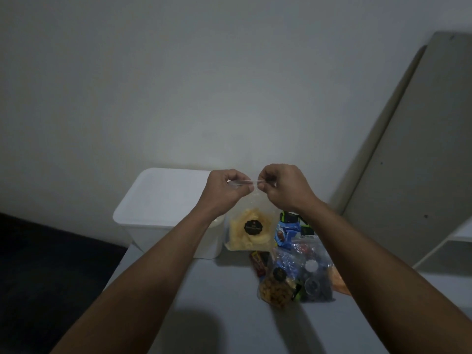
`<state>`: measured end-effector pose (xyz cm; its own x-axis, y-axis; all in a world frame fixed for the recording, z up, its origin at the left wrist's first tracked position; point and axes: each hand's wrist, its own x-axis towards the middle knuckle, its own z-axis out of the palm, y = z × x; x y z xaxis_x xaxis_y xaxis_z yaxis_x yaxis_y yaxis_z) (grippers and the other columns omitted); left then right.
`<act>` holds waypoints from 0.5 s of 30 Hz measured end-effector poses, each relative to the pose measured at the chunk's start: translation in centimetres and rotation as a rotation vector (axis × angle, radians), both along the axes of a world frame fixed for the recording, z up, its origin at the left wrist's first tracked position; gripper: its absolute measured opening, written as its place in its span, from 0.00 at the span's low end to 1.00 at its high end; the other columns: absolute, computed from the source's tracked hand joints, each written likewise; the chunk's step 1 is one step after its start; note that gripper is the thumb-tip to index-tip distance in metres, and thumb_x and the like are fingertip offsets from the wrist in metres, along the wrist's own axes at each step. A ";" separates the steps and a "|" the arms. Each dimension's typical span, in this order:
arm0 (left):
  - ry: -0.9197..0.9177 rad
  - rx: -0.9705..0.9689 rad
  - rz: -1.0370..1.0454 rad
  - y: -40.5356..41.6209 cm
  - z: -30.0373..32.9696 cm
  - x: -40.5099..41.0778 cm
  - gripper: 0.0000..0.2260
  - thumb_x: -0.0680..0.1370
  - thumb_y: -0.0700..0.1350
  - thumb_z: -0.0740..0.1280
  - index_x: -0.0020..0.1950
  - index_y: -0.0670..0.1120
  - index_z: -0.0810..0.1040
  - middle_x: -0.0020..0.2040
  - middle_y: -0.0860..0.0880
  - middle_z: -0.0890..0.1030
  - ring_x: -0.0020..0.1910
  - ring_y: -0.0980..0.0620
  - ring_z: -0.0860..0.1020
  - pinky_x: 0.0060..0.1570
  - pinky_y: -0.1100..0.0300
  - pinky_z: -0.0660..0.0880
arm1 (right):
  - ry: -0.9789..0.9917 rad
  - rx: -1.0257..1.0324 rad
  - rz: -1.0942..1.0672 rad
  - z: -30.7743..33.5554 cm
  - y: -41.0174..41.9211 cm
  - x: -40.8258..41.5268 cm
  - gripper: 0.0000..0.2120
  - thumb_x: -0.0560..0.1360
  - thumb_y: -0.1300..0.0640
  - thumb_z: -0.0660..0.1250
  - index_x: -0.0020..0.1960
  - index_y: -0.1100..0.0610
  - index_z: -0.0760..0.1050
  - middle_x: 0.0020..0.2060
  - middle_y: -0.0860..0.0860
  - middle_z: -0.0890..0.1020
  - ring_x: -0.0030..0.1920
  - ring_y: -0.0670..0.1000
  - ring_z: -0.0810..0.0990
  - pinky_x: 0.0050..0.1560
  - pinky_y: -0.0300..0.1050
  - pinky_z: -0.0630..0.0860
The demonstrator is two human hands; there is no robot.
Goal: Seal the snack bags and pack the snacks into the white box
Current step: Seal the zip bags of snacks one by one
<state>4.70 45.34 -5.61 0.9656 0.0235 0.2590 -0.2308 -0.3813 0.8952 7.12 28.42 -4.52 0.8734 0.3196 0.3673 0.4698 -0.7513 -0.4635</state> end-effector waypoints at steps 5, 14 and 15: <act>0.000 0.010 0.015 0.0 0.1 0.0 0.01 0.72 0.38 0.73 0.42 0.40 0.82 0.35 0.52 0.80 0.30 0.67 0.75 0.34 0.75 0.70 | 0.034 0.039 0.048 -0.1 0.0 -0.3 0.03 0.73 0.53 0.68 0.43 0.51 0.80 0.37 0.46 0.82 0.41 0.50 0.79 0.48 0.52 0.77; 0.039 -0.032 0.086 1.6 0.2 0.2 0.04 0.68 0.41 0.77 0.36 0.46 0.83 0.38 0.49 0.84 0.34 0.58 0.80 0.37 0.66 0.74 | 0.117 0.110 0.057 0.0 -1.0 0.1 0.02 0.74 0.55 0.70 0.45 0.53 0.81 0.38 0.48 0.82 0.40 0.49 0.79 0.43 0.47 0.77; 0.039 -0.033 0.099 1.8 0.4 0.1 0.06 0.68 0.40 0.77 0.34 0.48 0.83 0.37 0.50 0.84 0.34 0.58 0.80 0.38 0.67 0.74 | 0.124 0.114 0.049 0.0 -1.2 0.1 0.02 0.73 0.56 0.71 0.45 0.53 0.81 0.38 0.48 0.82 0.40 0.48 0.79 0.42 0.45 0.76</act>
